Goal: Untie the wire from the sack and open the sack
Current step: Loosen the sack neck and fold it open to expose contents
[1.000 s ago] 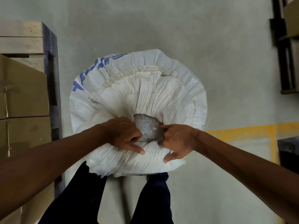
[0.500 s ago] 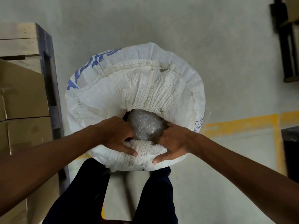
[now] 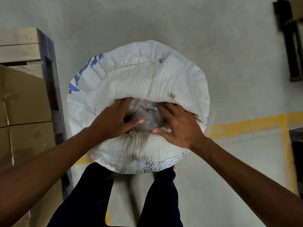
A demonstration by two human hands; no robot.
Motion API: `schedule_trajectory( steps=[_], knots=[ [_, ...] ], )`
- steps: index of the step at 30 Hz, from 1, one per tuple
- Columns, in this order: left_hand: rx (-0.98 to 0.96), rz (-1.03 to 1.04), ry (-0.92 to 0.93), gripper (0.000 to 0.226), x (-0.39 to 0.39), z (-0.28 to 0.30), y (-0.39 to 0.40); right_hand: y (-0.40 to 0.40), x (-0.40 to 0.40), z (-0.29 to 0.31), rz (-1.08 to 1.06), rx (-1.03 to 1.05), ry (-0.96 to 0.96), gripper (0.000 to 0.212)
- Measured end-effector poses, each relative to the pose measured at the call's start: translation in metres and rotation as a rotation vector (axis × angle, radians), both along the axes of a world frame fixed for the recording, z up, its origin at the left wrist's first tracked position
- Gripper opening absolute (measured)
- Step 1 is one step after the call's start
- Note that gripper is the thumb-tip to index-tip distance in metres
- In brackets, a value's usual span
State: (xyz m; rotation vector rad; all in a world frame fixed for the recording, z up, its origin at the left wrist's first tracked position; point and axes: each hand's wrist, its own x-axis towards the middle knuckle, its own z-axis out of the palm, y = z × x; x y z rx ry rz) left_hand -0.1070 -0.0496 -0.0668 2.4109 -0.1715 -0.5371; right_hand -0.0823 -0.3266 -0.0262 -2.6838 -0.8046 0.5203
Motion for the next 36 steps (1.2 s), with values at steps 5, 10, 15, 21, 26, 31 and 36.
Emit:
schedule_trajectory(
  steps=[5,10,15,21,26,31,36],
  knots=[
    [-0.082,0.2,-0.086,0.082,0.017,0.009,0.008,0.003,0.03,0.01,0.005,0.035,-0.04,0.089],
    [-0.042,0.139,-0.236,0.079,0.034,0.013,0.018,0.003,0.055,0.011,0.025,-0.03,-0.104,0.096],
    [0.064,0.139,-0.293,0.068,0.045,0.016,0.024,0.004,0.067,0.011,0.025,-0.09,-0.15,0.105],
    [0.1,0.175,-0.385,0.053,0.041,0.015,0.017,0.012,0.064,0.012,-0.016,0.027,-0.199,0.086],
    [0.091,0.396,-0.401,0.066,0.054,-0.002,0.009,0.031,0.071,0.006,-0.16,-0.001,-0.24,0.086],
    [0.461,0.348,-0.432,0.074,0.085,-0.023,0.008,0.048,0.092,-0.013,-0.114,-0.365,-0.419,0.087],
    [0.522,0.271,-0.386,0.06,0.105,-0.029,0.014,0.06,0.107,-0.032,-0.084,-0.404,-0.382,0.072]
  ],
)
